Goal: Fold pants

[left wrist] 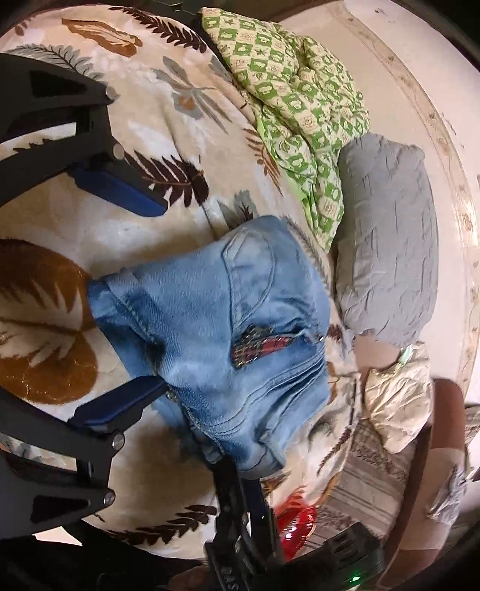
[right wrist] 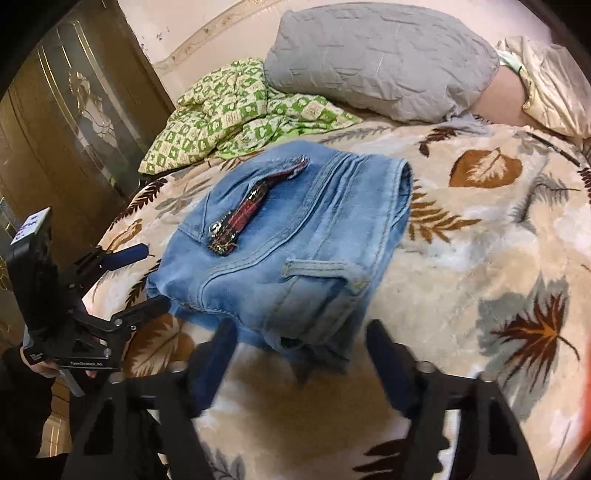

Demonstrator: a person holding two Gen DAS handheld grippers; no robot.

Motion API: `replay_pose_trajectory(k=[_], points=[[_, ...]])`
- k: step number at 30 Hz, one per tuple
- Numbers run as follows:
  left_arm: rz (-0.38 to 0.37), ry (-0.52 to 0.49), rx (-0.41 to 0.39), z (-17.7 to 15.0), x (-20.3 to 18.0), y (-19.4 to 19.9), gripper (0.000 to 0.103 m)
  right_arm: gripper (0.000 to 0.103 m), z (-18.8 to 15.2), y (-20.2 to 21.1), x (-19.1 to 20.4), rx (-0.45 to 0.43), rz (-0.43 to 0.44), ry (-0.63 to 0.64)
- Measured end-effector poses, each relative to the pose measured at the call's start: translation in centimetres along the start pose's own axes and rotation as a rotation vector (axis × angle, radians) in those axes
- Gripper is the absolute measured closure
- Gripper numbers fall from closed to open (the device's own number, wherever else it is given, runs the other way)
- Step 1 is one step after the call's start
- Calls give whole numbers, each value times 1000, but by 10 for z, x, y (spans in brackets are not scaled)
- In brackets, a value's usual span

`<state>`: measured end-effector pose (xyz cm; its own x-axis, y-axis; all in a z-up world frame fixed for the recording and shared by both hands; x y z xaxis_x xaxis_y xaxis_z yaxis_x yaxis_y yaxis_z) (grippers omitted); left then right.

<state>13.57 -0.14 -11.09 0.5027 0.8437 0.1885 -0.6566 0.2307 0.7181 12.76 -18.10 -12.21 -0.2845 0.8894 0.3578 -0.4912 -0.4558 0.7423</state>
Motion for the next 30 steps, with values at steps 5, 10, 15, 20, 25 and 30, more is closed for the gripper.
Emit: replay_pose_trajectory(k=[5, 10, 15, 20, 25, 30], points=[[24, -30, 83, -12, -7, -17, 85, 70, 6, -6, 14, -45, -27, 61], [-9, 7, 74, -10, -4, -11, 87, 79, 11, 5, 29, -105, -69, 166], [-59, 32, 93, -15, -4, -12, 91, 80, 9, 16, 27, -84, -56, 233], [-71, 87, 165, -39, 2, -35, 91, 80, -13, -1, 1, -20, -66, 214], [-75, 89, 162, -37, 2, -35, 93, 80, -14, -5, -9, -33, -56, 166], [-82, 106, 120, -34, 3, -16, 93, 72, -10, 9, -1, -48, -50, 173]])
Point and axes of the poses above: each gripper's, at about its wrist camera, not at the fingertips, and y roughly against the way its jaws point, x to its left, z to its top, the point moved 9 cm from there along -y, roughly the way its jaws point, and after that the axes turned 5 degrees about -y, right-handed, at the moved point
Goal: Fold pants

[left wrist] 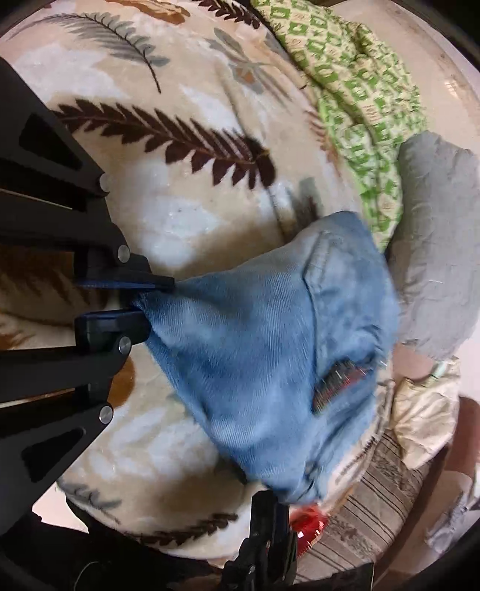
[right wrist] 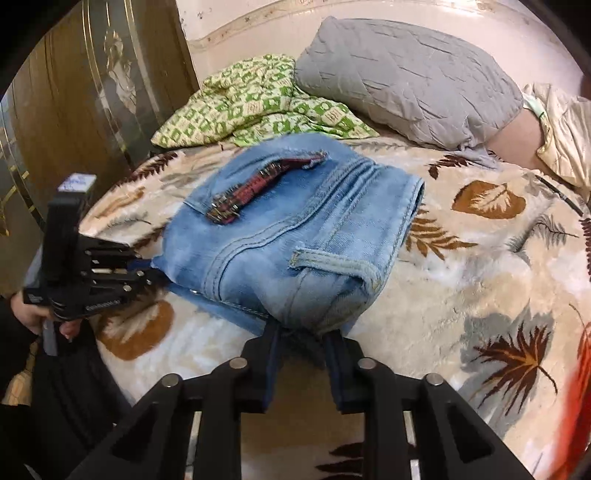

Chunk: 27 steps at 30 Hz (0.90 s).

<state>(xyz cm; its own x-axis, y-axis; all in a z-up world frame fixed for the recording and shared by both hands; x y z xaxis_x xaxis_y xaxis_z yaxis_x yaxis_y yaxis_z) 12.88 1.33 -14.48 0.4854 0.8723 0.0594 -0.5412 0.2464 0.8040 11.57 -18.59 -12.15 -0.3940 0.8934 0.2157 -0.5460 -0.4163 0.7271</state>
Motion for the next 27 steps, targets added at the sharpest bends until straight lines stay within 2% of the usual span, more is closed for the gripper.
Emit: replay_pose_trajectory(k=[2, 3, 4, 5, 6, 10, 13, 18, 20, 24, 26, 27], points=[[4, -10, -27, 3, 1, 19, 75, 67, 4, 11, -3, 0, -18, -13], [23, -19, -40, 8, 5, 29, 41, 55, 7, 19, -6, -8, -26, -14], [55, -22, -60, 16, 10, 38, 13, 27, 12, 26, -10, -21, -37, -17], [83, -17, -88, 25, 17, 45, 10, 19, 17, 31, -15, -39, -48, -28], [98, -7, -110, 35, 23, 52, 10, 17, 27, 39, -20, -75, -47, -50], [97, 87, -134, 84, 47, 60, 10, 17, 58, 46, -35, -110, -39, -135], [46, 133, -99, 116, 58, 41, 10, 17, 82, 32, -55, -77, -7, -260], [-44, 230, -1, 145, 68, -9, 10, 20, 101, -5, -86, 4, 65, -482], [-72, 275, 40, 152, 74, -31, 10, 27, 107, -21, -93, 29, 103, -542], [-125, 321, 107, 156, 75, -65, 10, 29, 111, -53, -95, 113, 140, -589], [-152, 315, 124, 157, 72, -76, 10, 40, 113, -66, -91, 140, 168, -593], [-156, 300, 123, 158, 69, -78, 16, 61, 115, -71, -89, 146, 181, -588]])
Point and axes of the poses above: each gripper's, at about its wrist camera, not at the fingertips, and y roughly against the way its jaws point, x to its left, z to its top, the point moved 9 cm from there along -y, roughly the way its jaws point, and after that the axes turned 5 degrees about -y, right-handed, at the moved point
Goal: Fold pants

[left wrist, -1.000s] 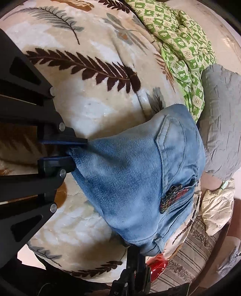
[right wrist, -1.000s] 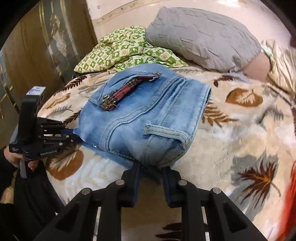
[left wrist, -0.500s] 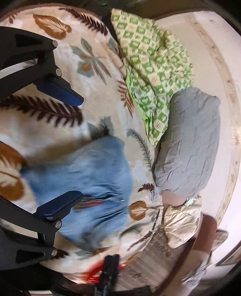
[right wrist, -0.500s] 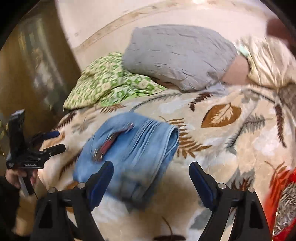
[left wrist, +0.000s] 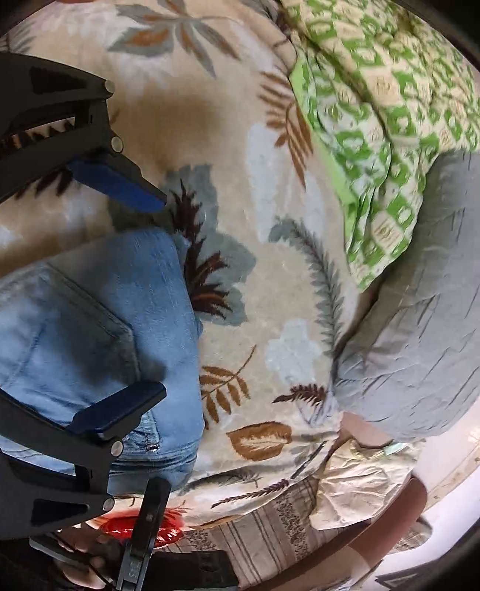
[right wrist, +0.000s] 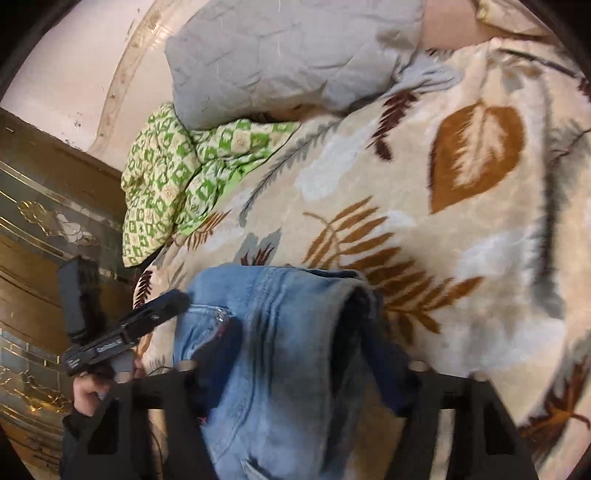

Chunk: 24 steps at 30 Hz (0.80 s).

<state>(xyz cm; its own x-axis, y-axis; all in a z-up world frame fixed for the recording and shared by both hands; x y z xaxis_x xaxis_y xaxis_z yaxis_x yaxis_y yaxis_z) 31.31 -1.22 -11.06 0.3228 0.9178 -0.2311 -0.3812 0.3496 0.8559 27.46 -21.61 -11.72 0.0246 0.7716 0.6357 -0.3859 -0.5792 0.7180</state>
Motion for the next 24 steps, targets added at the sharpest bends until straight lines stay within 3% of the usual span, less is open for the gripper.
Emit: replay_pose_trajectory(k=[1, 2, 8, 15, 24], points=[[-14, -25, -3, 0, -4, -2, 52, 88, 1, -6, 4, 6, 0, 22], [-24, -38, 12, -1, -6, -5, 66, 94, 3, -10, 6, 5, -17, 45], [-15, -47, 20, -3, -5, -5, 67, 97, 1, -7, 16, -39, -82, 165], [12, -50, 29, -11, 1, -24, 66, 97, -12, -25, -16, -30, -193, 218], [12, -51, 19, -12, 3, -25, 63, 97, -11, -26, -18, -63, -232, 238]])
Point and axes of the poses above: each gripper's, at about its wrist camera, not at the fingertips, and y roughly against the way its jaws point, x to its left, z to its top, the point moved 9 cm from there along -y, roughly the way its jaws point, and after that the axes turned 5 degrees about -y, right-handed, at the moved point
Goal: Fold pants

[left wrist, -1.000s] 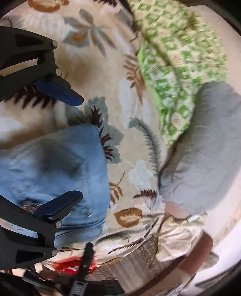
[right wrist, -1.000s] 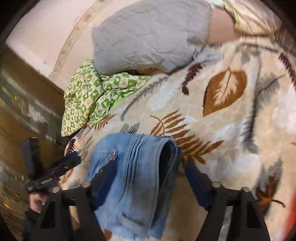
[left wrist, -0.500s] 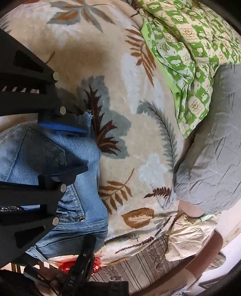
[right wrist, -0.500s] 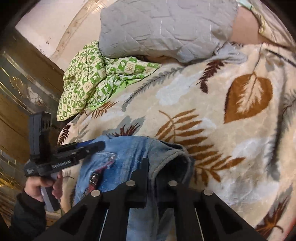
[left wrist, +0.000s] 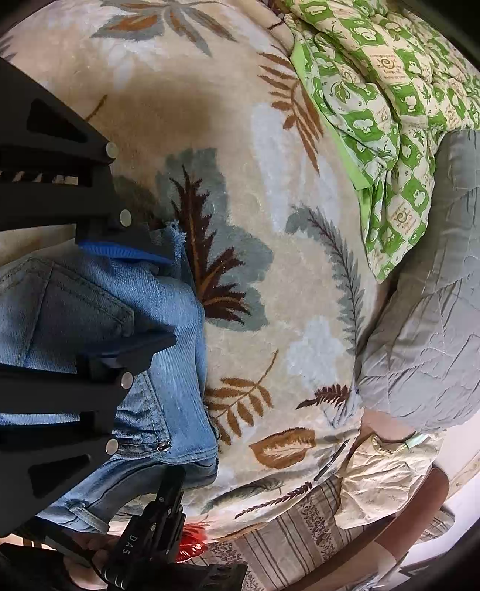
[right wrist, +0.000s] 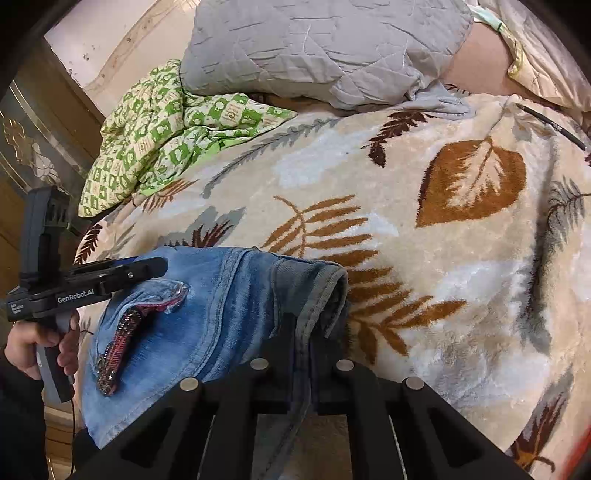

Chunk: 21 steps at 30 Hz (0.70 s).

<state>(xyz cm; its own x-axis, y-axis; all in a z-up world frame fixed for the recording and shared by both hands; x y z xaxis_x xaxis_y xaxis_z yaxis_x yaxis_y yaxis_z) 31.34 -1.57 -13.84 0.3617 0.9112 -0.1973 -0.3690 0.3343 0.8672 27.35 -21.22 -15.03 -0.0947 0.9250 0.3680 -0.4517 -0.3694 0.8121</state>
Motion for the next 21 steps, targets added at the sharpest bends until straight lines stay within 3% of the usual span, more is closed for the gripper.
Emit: replay_pose_trajectory(k=[5, 7, 12, 15, 18, 21], points=[[18, 3, 3, 0, 1, 0, 57, 97, -1, 1, 0, -2, -14, 10], [63, 8, -11, 0, 6, 2, 35, 97, 0, 2, 3, -5, -36, 38], [116, 54, -99, -3, 14, 34, 14, 93, 2, 16, 17, -41, -54, 87], [90, 42, -139, -12, 9, 60, 10, 74, 2, 34, 17, -59, -106, 94], [94, -4, -142, -32, -1, 79, 10, 16, -2, 56, 24, -103, -117, 112], [152, -34, -174, -52, -10, 102, 7, 14, -9, 86, 35, -195, -136, 136]])
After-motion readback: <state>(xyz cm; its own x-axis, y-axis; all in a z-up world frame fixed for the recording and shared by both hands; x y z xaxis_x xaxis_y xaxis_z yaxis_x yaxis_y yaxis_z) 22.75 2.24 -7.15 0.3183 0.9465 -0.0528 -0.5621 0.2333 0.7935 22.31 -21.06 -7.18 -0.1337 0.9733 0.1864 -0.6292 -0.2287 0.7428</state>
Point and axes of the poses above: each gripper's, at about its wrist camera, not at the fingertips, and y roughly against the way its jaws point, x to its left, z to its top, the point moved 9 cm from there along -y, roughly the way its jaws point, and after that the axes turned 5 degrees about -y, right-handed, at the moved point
